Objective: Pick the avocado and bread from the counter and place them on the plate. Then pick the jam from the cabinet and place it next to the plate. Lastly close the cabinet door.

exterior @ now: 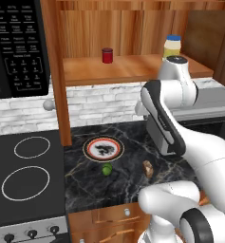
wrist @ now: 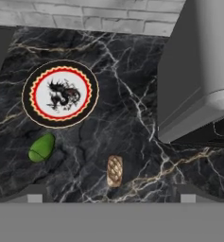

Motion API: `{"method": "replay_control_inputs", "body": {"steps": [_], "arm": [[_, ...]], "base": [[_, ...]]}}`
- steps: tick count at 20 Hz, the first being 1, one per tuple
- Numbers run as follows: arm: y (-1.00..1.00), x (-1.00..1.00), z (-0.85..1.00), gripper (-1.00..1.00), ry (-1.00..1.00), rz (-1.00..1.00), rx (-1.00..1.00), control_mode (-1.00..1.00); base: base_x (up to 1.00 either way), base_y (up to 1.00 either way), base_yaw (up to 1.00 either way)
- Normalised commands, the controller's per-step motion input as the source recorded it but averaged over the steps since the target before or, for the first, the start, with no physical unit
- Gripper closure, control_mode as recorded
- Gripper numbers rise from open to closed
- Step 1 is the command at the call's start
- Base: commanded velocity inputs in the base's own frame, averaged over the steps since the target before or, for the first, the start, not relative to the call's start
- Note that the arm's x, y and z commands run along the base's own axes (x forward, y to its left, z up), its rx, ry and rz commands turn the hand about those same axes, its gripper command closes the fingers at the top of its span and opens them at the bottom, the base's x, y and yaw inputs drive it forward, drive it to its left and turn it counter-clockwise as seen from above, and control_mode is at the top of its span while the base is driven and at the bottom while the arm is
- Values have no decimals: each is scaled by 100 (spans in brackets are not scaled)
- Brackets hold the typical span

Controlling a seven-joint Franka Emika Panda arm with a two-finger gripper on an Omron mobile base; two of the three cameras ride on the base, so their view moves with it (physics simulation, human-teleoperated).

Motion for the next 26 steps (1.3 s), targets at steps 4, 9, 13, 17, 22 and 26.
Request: {"method": "replay_control_inputs", "body": {"steps": [4, 9, 13, 17, 22, 26], "arm": [[0, -21, -25, -100, -6, 0, 0, -100], [0, -27, -26, -100, -9, 0, 0, -100], [0, -25, -26, -100, -8, 0, 0, -100], [0, -26, -32, -100, -4, 0, 0, -100], [0, -15, -31, -100, 0, 0, 0, -100], [-2, -7, -30, -100, 0, 0, 0, -100]], "base": [[0, 0, 0], [0, 0, 0], [0, 0, 0], [0, 0, 0], [0, 0, 0], [0, 0, 0]]}}
